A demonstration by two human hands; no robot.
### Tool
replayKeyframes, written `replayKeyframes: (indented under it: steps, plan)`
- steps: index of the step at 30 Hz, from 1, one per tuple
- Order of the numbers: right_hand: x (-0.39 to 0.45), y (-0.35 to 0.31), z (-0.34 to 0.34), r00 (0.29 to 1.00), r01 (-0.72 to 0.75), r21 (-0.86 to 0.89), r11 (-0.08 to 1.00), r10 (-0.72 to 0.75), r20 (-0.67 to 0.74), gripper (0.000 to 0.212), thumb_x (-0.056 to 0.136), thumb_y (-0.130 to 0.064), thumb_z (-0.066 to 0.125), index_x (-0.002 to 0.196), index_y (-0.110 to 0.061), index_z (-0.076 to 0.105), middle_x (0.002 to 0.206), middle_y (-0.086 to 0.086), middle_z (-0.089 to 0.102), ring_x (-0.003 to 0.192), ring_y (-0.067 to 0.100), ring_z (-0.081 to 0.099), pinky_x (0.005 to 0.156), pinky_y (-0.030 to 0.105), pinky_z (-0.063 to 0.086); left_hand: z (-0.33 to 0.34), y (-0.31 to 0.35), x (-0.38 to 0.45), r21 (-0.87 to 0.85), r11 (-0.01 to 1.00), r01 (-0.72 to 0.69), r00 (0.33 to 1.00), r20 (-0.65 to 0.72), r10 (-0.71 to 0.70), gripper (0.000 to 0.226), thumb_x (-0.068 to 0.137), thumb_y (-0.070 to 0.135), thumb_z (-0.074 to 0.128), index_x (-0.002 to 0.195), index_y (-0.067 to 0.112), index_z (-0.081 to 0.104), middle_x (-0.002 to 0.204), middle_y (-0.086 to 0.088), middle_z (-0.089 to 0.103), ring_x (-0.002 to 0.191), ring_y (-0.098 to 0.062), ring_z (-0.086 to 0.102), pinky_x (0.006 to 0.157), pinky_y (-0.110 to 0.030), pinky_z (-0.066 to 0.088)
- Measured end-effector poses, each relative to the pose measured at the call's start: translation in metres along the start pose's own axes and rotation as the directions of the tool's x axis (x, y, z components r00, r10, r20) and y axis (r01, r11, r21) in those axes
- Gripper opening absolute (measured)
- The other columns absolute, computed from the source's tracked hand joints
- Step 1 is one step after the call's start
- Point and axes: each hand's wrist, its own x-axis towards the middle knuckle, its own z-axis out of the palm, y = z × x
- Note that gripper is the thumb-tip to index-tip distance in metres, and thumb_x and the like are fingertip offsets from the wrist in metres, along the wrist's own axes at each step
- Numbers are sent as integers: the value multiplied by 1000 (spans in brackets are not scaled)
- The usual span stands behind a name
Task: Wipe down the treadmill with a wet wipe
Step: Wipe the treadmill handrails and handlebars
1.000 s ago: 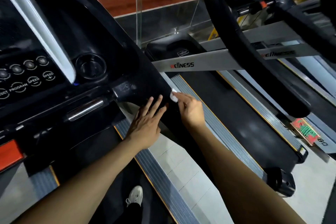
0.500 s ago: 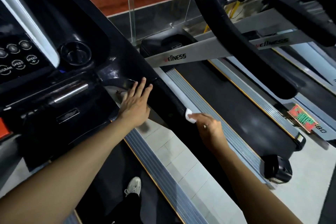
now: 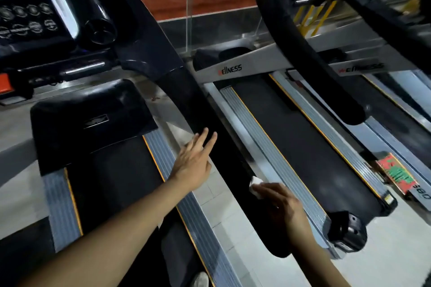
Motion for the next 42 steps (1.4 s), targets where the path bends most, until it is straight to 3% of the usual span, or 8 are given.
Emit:
replayKeyframes:
  steps: [4, 11, 16, 21, 26, 31, 37, 42]
  plan:
    - [-9, 4, 3, 999, 37, -92, 995, -36, 19, 34, 90, -51, 65, 124, -44, 64, 112, -24, 54, 101, 1, 56, 77, 25, 48, 6, 14, -14, -26, 999, 42, 994, 97, -39, 84, 102, 19, 45, 160, 32, -15, 168, 8, -23, 157, -22, -10, 124, -42, 10]
    - [12, -6, 22, 1000, 14, -149, 989, -18, -23, 43, 81, -29, 81, 121, -38, 67, 107, -17, 58, 100, 12, 56, 68, 26, 49, -9, 6, -11, -11, 999, 30, 977, 210, -27, 86, 102, 17, 43, 158, 41, -17, 166, 16, -24, 156, -18, -13, 126, -46, 9]
    - [44, -14, 50, 989, 15, -174, 985, -40, -145, 43, 74, -15, 86, 113, -29, 73, 99, -7, 61, 89, 21, 58, 69, 26, 42, -21, -13, -5, 3, 998, -63, 987, 149, 62, 77, 102, 15, 43, 162, 36, 1, 169, 18, -4, 157, -14, -3, 125, -43, 15]
    - [88, -42, 78, 955, -70, -204, 976, 7, -298, 43, 71, 0, 81, 108, -21, 73, 93, -2, 60, 81, 26, 57, 68, 32, 46, -58, -64, 40, 51, 993, -111, 993, 48, 108, 67, 102, 14, 44, 162, 30, 18, 169, 4, 13, 156, -19, 5, 123, -41, 12]
    - [140, -72, 120, 901, -194, -246, 950, 73, -428, 41, 82, -4, 62, 121, -15, 69, 100, 3, 58, 84, 29, 52, 74, 37, 42, -99, -141, 120, 243, 926, -290, 948, -57, 312, 64, 97, 12, 55, 157, 23, 35, 165, -6, 28, 153, -31, 21, 123, -49, 21]
    - [205, -127, 159, 835, -362, -185, 913, 230, -501, 34, 89, -21, 54, 120, -20, 68, 109, 6, 61, 92, 30, 52, 77, 38, 40, -113, -176, 166, 297, 787, -541, 798, -112, 592, 62, 84, 11, 74, 143, 13, 56, 151, -15, 50, 143, -39, 41, 119, -58, 29]
    - [293, -187, 198, 800, -409, -148, 901, 276, -533, 34, 84, -21, 64, 118, -19, 69, 114, 6, 63, 105, 27, 55, 87, 38, 45, -120, -198, 173, 192, 752, -631, 756, -68, 652, 75, 84, 8, 73, 151, 2, 41, 161, -13, 38, 151, -33, 29, 124, -54, 21]
    - [255, -163, 187, 753, -478, -176, 860, 299, -586, 36, 84, -15, 62, 119, -18, 69, 113, 7, 65, 101, 26, 56, 84, 37, 48, -122, -187, 167, 217, 760, -613, 773, -34, 633, 64, 91, 17, 67, 150, 7, 44, 161, -16, 36, 151, -35, 27, 125, -53, 16]
